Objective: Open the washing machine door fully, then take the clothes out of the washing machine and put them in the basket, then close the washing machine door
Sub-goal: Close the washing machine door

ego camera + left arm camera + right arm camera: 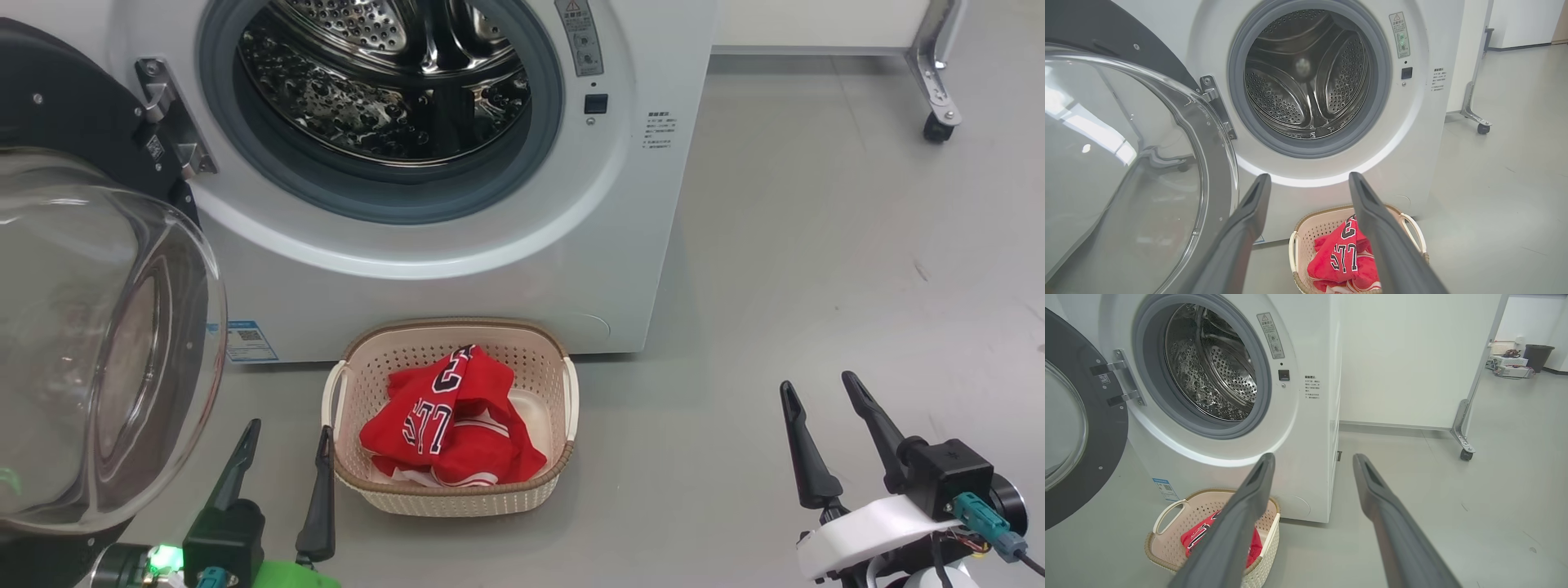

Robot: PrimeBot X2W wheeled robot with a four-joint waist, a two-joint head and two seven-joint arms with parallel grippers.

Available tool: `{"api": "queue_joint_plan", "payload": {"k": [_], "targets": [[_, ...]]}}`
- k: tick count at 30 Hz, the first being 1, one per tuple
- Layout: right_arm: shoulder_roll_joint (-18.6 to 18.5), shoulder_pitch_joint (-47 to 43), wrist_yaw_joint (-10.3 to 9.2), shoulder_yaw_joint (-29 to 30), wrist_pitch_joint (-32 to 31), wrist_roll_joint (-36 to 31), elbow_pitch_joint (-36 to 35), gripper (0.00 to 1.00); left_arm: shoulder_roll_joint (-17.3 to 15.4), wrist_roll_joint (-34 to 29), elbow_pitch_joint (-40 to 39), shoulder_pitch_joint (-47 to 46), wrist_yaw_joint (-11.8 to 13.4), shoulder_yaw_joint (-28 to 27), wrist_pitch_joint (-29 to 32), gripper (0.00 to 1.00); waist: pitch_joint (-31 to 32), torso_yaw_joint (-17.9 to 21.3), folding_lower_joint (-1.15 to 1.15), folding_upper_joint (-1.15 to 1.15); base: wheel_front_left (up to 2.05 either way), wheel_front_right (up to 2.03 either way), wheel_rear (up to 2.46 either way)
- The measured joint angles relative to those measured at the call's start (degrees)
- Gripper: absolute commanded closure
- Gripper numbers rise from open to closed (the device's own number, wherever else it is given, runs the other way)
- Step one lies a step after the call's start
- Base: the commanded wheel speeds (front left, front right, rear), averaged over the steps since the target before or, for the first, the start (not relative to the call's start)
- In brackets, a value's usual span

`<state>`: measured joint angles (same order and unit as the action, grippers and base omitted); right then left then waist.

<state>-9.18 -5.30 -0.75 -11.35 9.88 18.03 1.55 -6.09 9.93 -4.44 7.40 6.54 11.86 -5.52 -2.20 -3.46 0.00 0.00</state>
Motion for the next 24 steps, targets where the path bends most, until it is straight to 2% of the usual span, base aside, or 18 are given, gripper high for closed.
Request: {"api": "queue_joint_plan", "payload": {"k": [8,24], "targets": [[-0.5,-0.5,0.00,0.1,0.0,0.0,-0.6,0.00,0.2,-0.4,-0.1,0.0,0.0,0.3,0.0,0.00,0.3,-4.2,0.00,0.00,0.00,0.00,0.00],[-0.9,-1.2,0.02,-0.3,-0.6,0.0,-1.6,0.00,0.9,-0.4,-0.5,0.9,0.0,-0.1,-0.1,0.00,0.6,-15.5,0.00,0.00,0.00,0.00,0.00]]}}
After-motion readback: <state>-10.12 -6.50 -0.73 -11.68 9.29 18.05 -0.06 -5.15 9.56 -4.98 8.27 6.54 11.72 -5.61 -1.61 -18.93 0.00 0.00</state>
